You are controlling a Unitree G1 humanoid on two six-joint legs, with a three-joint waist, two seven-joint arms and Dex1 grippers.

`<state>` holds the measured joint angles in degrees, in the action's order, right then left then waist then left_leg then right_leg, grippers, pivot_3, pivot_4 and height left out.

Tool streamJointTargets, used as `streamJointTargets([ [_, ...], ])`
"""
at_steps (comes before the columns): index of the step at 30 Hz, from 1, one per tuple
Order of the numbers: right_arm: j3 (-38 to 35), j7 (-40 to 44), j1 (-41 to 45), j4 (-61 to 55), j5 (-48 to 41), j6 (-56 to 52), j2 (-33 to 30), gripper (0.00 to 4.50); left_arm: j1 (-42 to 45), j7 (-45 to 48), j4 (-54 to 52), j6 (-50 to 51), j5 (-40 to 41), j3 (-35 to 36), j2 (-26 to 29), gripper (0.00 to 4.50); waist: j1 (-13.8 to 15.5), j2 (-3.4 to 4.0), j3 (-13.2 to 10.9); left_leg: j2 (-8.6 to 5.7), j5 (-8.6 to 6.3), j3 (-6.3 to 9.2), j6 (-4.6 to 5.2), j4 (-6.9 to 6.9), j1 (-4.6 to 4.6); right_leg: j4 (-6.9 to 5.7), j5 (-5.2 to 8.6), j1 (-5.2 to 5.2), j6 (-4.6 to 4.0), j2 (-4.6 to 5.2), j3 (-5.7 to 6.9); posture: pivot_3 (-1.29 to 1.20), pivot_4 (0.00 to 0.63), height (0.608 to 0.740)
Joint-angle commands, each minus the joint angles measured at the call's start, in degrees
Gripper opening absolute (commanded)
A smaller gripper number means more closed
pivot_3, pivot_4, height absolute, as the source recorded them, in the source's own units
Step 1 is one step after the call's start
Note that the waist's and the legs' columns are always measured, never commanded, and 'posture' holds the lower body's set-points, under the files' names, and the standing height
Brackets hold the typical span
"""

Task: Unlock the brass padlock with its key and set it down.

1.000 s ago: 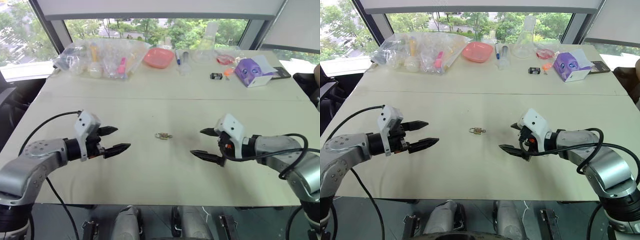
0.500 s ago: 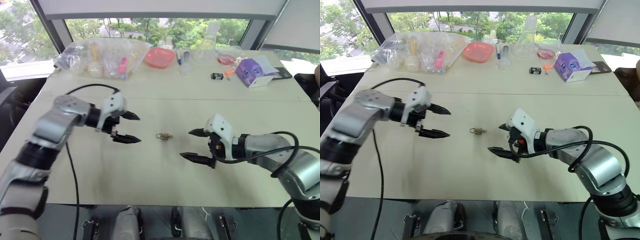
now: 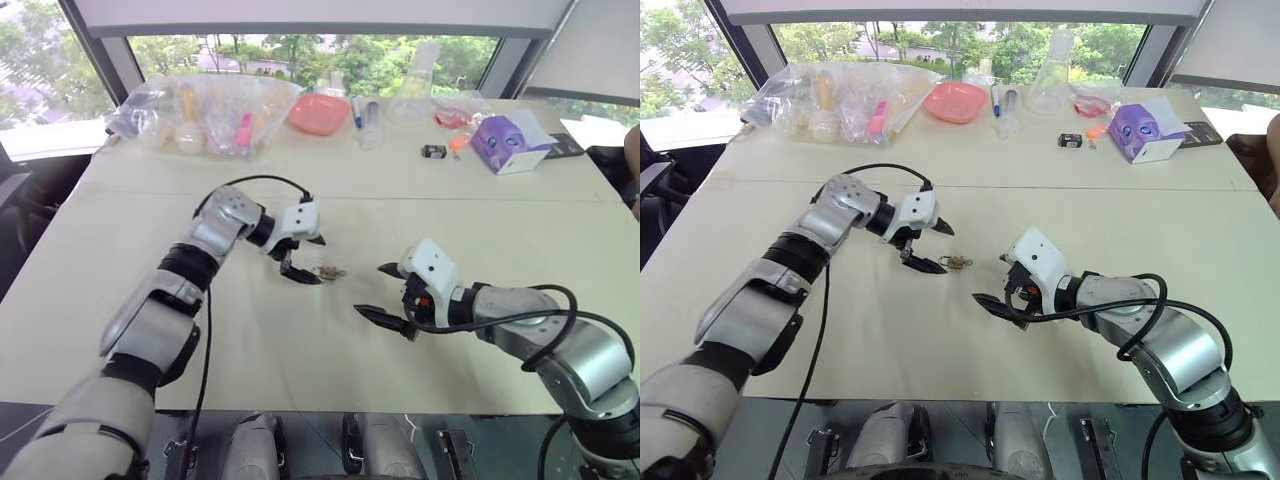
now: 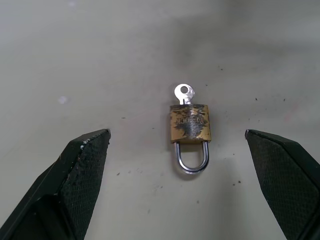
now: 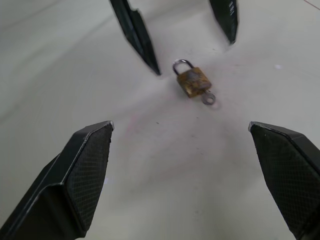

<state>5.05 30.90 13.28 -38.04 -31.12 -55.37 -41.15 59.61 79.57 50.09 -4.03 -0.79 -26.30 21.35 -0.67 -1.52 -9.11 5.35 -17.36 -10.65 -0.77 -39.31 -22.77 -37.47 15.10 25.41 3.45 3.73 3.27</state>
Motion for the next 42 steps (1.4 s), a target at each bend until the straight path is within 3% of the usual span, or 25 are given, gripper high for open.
streamJointTargets([
  [1, -2.0, -1.0, -0.9, -2.3, 0.1, 0.9, 0.6, 4.46, 1.4, 0.7, 2.0, -3.3, -1.8, 0.5, -1.6, 4.5, 0.1, 0.0, 0.0, 0.0, 0.0, 0.02, 0.0, 0.0, -0.01, -0.01, 0.0, 0.01, 0.0, 0.0, 0.01, 0.0, 0.15, 0.74],
  [8, -2.1, -1.6, -2.7, -2.2, 0.9, 2.5, 1.0, 4.46, 1.7, -3.3, 7.5, -7.6, -6.3, 0.4, -5.0, 4.5, 0.5, -0.01, 0.1, 0.0, -0.09, 0.08, 0.17, -0.12, -0.04, 0.0, 0.0, -0.08, 0.0, 0.03, 0.05, 0.0, 0.15, 0.74],
  [11, -2.2, -1.7, -3.3, -2.2, 1.2, 2.9, 1.0, 4.5, 1.4, -3.6, 8.6, -8.8, -7.6, 0.3, -5.5, 3.71, 0.9, 0.0, 0.1, 0.0, -0.2, 0.12, 0.36, -0.25, -0.04, -0.01, 0.0, -0.14, 0.0, 0.03, 0.07, 0.0, 0.15, 0.74],
  [17, -2.5, -2.0, -4.0, -2.2, 1.5, 3.4, 1.1, 4.5, 0.5, -3.0, 9.0, -9.2, -8.8, 0.1, -6.1, 0.74, 1.2, 0.0, 0.1, 0.04, -0.4, 0.17, 0.71, -0.76, -0.19, -0.09, -0.01, -0.21, 0.0, 0.04, 0.09, 0.0, 0.15, 0.74],
  [21, -3.2, -2.4, -3.8, -1.5, 0.5, 3.4, 2.3, 4.5, 0.8, -6.5, 9.3, -10.4, -9.5, 1.1, -6.6, 0.72, 1.3, -0.01, 0.1, 0.04, -0.42, 0.18, 0.74, -0.79, -0.2, -0.09, -0.03, -0.23, 0.01, 0.05, 0.09, 0.0, 0.15, 0.74],
  [27, -14.7, -9.6, 0.7, 4.6, -11.0, -4.1, 14.8, 4.5, 0.5, -13.1, 5.6, -21.3, -8.2, 5.7, -1.8, 0.72, 0.8, -0.02, 0.1, 0.04, -0.42, 0.18, 0.74, -0.81, -0.28, -0.11, -0.14, -0.14, 0.16, 0.04, 0.09, 0.0, 0.15, 0.74],
  [31, -17.9, -12.4, 4.7, 6.0, -15.5, -8.1, 17.4, 4.5, -2.2, -11.7, -1.0, -25.7, -4.5, 9.3, 2.9, 0.72, 0.1, 0.02, 0.1, 0.11, -0.27, 0.18, 0.47, -0.77, -0.44, -0.28, -0.15, 0.1, 0.14, 0.02, 0.12, 0.0, 0.15, 0.74],
  [36, -18.6, -13.6, 8.8, 6.8, -21.4, -11.6, 19.1, 4.5, -7.5, -9.5, -14.8, -22.8, 3.1, 14.1, 5.8, 0.72, 0.1, 0.03, 0.1, 0.11, -0.2, 0.17, 0.35, -0.79, -0.54, -0.27, -0.15, 0.14, 0.15, 0.04, 0.13, 0.0, 0.15, 0.74],
  [42, -20.0, -18.7, 13.7, 10.7, -29.1, -13.7, 24.1, 4.5, -14.4, -11.9, -29.6, -24.4, 4.4, 15.2, 7.9, 0.72, 0.0, 0.08, 0.1, 0.11, -0.17, 0.17, 0.3, -0.8, -0.52, -0.32, -0.15, 0.14, 0.16, 0.03, 0.12, 0.0, 0.15, 0.74],
])
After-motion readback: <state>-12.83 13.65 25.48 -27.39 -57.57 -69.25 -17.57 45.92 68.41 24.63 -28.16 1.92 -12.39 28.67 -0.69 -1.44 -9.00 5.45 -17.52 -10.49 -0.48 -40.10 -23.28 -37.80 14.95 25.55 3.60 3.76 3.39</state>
